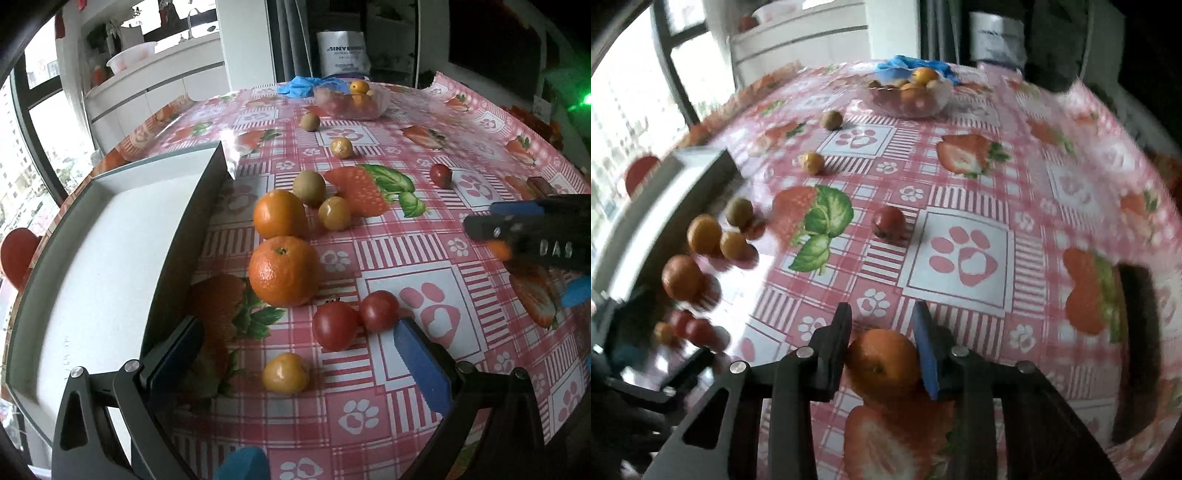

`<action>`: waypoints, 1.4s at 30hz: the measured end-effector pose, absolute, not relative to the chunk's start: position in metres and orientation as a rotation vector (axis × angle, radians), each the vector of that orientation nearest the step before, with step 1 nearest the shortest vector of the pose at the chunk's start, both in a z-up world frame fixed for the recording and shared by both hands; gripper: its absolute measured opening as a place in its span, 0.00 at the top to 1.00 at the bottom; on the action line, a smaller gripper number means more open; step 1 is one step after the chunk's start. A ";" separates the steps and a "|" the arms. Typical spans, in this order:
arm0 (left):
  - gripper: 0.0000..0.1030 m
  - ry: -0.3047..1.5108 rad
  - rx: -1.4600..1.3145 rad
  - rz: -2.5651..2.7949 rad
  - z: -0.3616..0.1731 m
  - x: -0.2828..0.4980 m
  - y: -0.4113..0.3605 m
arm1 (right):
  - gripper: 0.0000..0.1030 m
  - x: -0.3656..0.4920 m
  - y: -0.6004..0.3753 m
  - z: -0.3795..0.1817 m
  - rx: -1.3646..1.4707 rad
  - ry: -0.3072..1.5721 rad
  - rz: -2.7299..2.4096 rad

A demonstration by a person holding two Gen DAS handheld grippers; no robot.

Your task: Organize fruits

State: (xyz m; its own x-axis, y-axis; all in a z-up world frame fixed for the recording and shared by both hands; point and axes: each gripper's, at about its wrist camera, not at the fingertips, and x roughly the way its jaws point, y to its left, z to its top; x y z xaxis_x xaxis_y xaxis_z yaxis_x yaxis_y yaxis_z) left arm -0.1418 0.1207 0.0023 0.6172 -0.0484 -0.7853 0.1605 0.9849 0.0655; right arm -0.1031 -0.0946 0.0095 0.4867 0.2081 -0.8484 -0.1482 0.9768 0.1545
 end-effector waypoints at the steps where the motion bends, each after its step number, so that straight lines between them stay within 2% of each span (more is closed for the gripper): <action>1: 0.00 0.899 0.135 -0.121 0.003 -0.141 0.121 | 0.64 -0.105 -0.099 0.010 0.090 1.040 0.225; 7: 0.00 0.943 0.133 -0.122 0.006 -0.135 0.123 | 0.68 -0.122 -0.118 0.020 0.134 1.001 0.256; 13: 0.00 0.881 0.117 -0.162 0.025 -0.156 0.124 | 0.68 -0.128 -0.133 0.023 0.167 0.986 0.279; 14: 0.00 0.879 0.119 -0.161 0.027 -0.159 0.124 | 0.65 -0.129 -0.134 0.024 0.162 0.985 0.279; 16: 0.00 0.878 0.116 -0.160 0.030 -0.161 0.124 | 0.46 -0.131 -0.133 0.023 0.129 0.984 0.258; 17: 0.00 0.881 0.110 -0.160 0.031 -0.161 0.124 | 0.32 -0.132 -0.132 0.022 0.112 0.981 0.250; 18: 0.00 0.884 0.107 -0.161 0.032 -0.161 0.123 | 0.27 -0.134 -0.132 0.022 0.101 0.977 0.247; 28: 0.00 0.863 0.173 -0.173 0.036 -0.161 0.104 | 0.29 -0.140 -0.104 0.008 0.001 1.008 0.297; 29: 0.00 0.861 0.171 -0.173 0.036 -0.162 0.105 | 0.33 -0.142 -0.099 0.007 -0.031 1.003 0.285; 32: 0.00 0.864 0.159 -0.165 0.036 -0.161 0.110 | 0.60 -0.147 -0.087 0.004 -0.108 0.985 0.275; 42: 0.00 0.843 0.226 -0.171 0.042 -0.160 0.096 | 0.61 -0.147 -0.129 0.015 0.093 0.997 0.283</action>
